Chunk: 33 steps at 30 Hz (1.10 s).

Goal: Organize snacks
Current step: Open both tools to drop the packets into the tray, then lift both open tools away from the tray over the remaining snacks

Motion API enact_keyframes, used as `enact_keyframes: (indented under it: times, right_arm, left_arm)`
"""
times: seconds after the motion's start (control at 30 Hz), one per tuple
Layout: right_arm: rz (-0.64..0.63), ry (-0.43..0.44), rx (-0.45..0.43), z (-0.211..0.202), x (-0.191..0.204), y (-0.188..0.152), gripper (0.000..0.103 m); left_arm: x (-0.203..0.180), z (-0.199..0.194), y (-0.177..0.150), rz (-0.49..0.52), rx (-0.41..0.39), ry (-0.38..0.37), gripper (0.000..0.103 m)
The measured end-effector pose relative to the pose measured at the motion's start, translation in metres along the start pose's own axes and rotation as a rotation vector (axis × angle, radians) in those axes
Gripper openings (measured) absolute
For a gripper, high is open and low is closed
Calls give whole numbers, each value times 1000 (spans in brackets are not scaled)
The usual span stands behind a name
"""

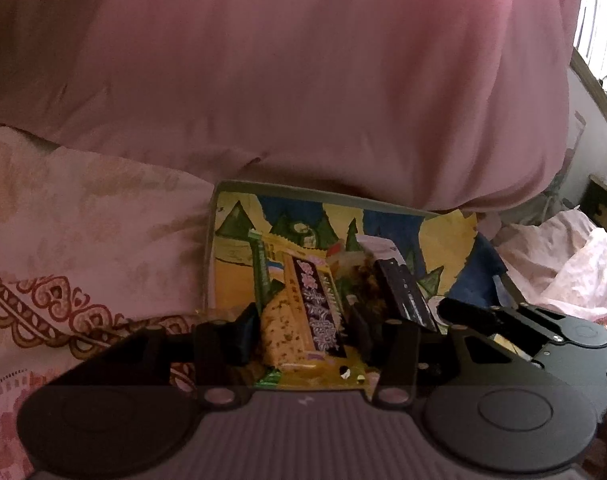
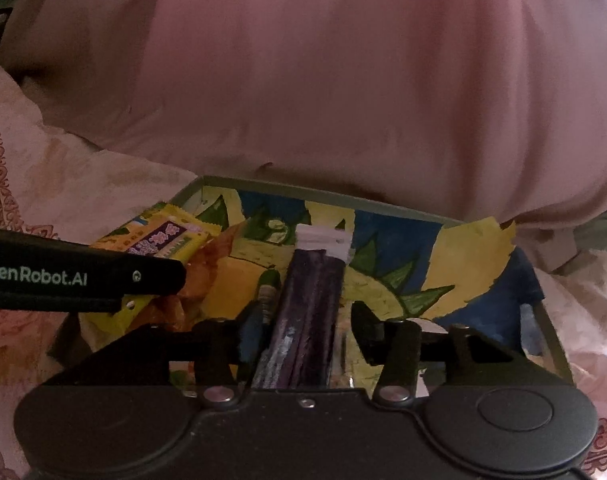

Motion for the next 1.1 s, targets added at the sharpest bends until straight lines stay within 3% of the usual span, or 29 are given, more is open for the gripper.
enact_keyframes:
  times: [0.17, 0.43, 0.63, 0.9, 1.1]
  right_arm:
    - [6, -29, -15, -20, -11, -3, 70]
    - [99, -90, -76, -70, -40, -8, 98]
    - [135, -114, -134, -117, -56, -12, 102]
    - [168, -139, -188, -185, -75, -31, 102]
    - [190, -148, -174, -228, -78, -64, 102]
  left_arm:
    - [-1, -6, -1, -13, -14, 14, 62]
    - [-7, -30, 2, -25, -67, 17, 88]
    - [-21, -60, 0, -28, -112, 11, 102]
    - [-50, -103, -15, 38, -160, 2, 103]
    - [-75, -135, -47, 98, -184, 16, 103]
Point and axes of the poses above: each gripper's, at about its wrist camera, not at the fingertips, and z roughly the way its jaws point, x to its left, y to its top, the point moved 5 cm from there along z, roughly the way its jaws point, and after that the axes turned 11 degrees about -z, right-handed, at the moved point
